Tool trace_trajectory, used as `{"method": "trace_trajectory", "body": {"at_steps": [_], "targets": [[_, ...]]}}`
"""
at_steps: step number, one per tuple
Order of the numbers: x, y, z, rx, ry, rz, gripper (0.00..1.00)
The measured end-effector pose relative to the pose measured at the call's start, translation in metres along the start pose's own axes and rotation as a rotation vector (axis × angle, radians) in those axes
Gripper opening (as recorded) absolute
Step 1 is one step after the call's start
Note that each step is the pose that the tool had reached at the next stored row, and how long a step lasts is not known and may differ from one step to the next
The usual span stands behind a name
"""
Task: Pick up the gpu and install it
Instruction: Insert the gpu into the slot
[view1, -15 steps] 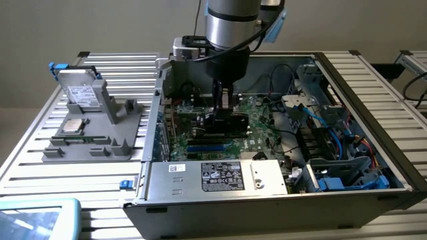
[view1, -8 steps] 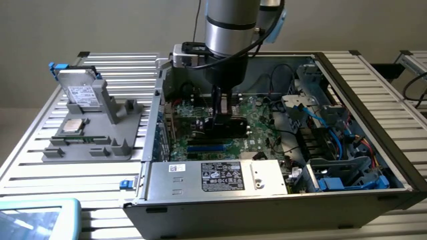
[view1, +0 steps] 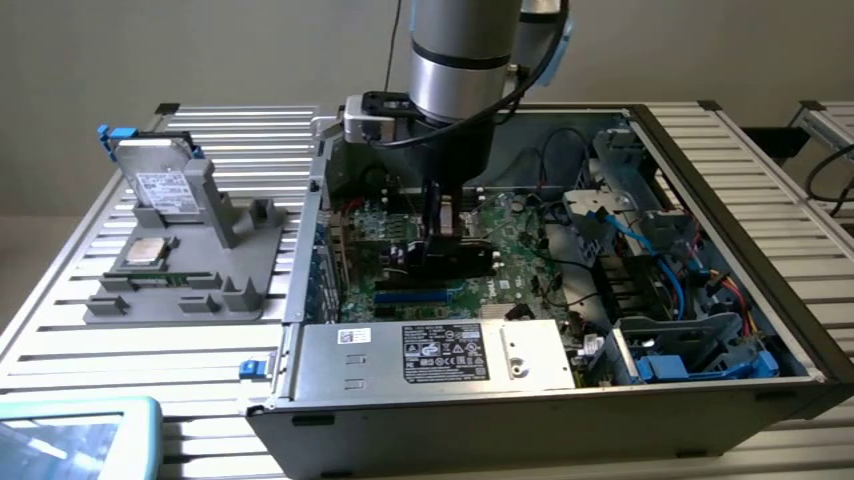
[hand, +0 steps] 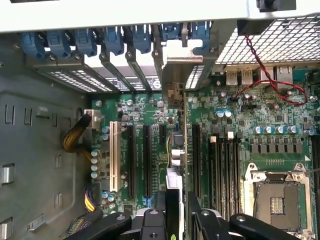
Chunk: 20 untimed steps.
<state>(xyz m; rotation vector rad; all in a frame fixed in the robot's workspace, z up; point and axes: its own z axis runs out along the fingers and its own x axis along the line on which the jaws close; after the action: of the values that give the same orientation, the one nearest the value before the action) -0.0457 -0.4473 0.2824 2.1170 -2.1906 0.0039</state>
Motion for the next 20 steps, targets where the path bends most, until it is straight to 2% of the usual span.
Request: {"method": "trace_trajectory", "body": {"at_steps": [20], "targets": [[0.0028, 0.0047, 0.0103, -0.0026, -0.0031, 0.000, 0.27]]}}
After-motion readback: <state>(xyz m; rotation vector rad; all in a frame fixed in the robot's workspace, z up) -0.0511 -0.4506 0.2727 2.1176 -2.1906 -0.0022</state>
